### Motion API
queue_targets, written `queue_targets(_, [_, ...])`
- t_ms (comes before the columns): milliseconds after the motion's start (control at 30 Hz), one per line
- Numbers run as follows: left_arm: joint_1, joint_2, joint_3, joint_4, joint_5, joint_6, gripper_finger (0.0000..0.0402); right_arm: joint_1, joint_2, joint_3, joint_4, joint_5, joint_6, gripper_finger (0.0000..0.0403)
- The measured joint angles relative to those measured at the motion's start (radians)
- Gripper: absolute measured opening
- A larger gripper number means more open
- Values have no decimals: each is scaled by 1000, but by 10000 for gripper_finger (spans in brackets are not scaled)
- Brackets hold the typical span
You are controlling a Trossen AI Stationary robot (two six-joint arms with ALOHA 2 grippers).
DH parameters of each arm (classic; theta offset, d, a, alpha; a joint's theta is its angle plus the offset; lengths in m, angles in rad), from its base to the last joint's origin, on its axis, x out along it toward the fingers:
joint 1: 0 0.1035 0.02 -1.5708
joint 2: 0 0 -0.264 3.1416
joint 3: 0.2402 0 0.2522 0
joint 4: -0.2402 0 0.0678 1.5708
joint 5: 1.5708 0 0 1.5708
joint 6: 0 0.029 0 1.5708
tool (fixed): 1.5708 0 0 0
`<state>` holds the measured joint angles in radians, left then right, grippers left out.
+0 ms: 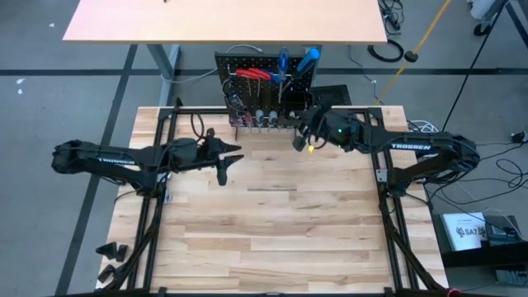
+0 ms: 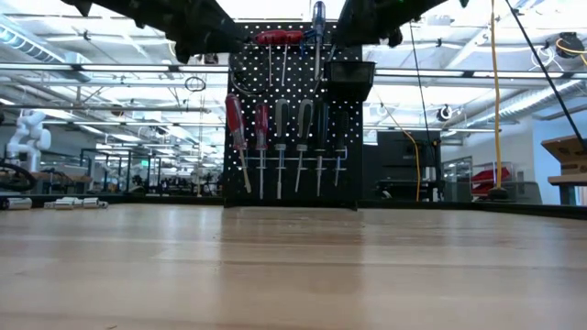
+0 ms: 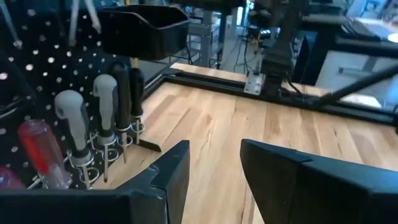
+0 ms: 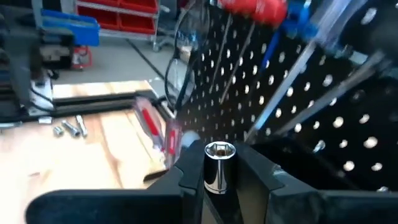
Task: Hang tools onto peg board
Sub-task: Put the socket wrench into the black bin on the peg board, then put the extension bar into the black bin on the peg board
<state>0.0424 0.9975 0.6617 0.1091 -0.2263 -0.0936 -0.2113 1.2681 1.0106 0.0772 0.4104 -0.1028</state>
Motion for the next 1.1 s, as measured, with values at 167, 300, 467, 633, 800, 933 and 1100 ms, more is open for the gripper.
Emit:
queue_targets(167, [-42,0,0,-37,-59,96,150,-43,17,0,7,1,3,53])
queue_targets(300, [-104,1,0,-81,-267,164,150,-67,18,0,10,2,3,53])
queue_targets(467, [-173,1,0,-81,-406,270,150,-85,18,0,12,2,3,53])
queue_targets(633, [-218,1,0,-99,-541,317,150,-87,18,0,17,2,3,91])
queue_targets(800, [-251,1,0,-126,-548,286,150,-86,18,0,20,2,3,168])
queue_targets(933, [-274,1,0,-145,-540,256,150,-86,14,0,29,2,-8,204])
queue_targets(1100, [-312,-2,1,-234,-466,180,150,-71,-8,0,32,-38,-24,219])
